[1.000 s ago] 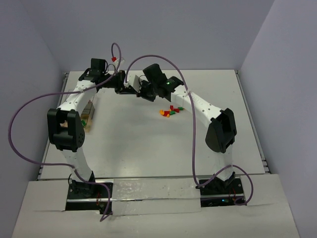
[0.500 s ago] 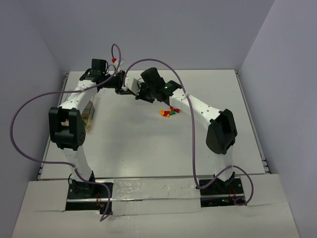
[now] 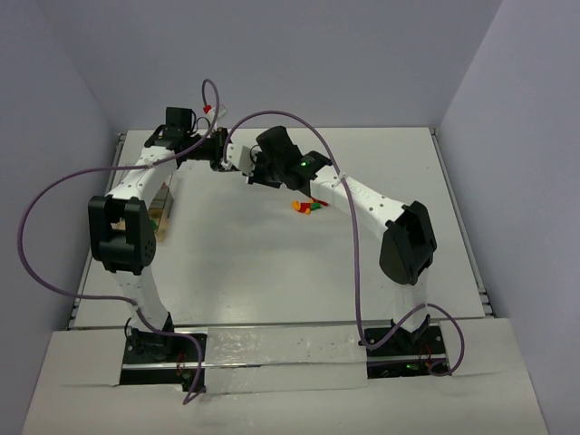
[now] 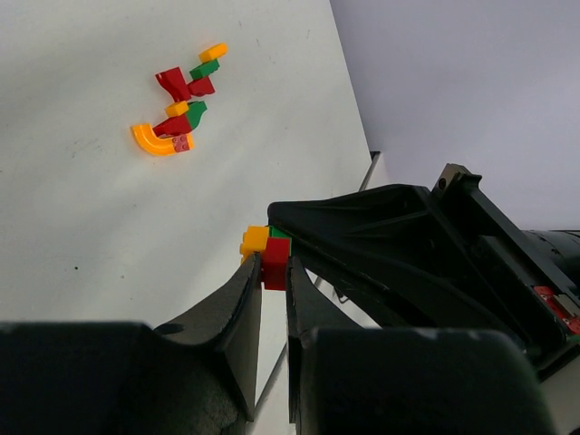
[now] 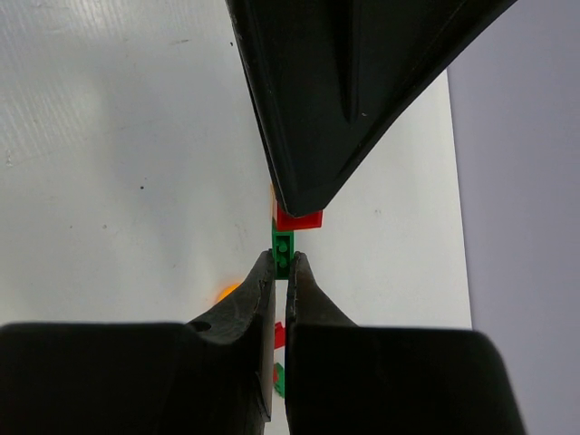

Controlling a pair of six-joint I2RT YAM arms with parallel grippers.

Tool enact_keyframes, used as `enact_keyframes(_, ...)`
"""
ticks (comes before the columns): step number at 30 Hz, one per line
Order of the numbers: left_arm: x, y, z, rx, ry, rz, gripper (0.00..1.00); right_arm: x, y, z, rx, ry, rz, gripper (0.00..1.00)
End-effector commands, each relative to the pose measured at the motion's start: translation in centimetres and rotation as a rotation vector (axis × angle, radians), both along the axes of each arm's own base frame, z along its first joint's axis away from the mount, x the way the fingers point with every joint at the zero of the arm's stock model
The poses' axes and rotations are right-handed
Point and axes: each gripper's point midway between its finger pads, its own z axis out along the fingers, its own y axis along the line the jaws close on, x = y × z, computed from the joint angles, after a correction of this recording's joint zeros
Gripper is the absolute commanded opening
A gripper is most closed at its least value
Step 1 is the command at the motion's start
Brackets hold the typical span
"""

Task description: Sort the legos into containers by color

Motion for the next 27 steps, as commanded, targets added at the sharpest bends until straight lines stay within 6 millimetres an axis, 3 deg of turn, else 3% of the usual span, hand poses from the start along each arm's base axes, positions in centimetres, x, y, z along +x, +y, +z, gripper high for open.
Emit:
enact_keyframes(1, -1.5, -0.6, 2.9, -0.047, -0.096, -0.081, 0.00, -0.7, 0.7, 2.3, 0.063, 0.010, 0.032, 0.00)
enact_keyframes(7, -2.5, -0.4, 2.5, -0.035, -0.163, -0.100, 0.00, -1.8, 0.8, 0.9, 0.048, 0.095, 0.064, 0.00)
enact_keyframes(10, -3.0, -0.5, 3.7, -0.052, -0.235, -0.102, 0.00, -1.8, 0.8, 0.9, 0.049, 0.100, 0.062, 0.00)
enact_keyframes(19, -3.1, -0.5, 3.5, -0.032, -0.280, -0.089, 0.00, -1.7, 0.8, 1.0, 0.066, 0.147, 0.039, 0.00)
enact_keyframes(27, -1.3, -0.1, 0.4, 0.047, -0.063, -0.024, 0.00, -1.8, 0.4, 1.7, 0.085, 0.135, 0.036, 0.00)
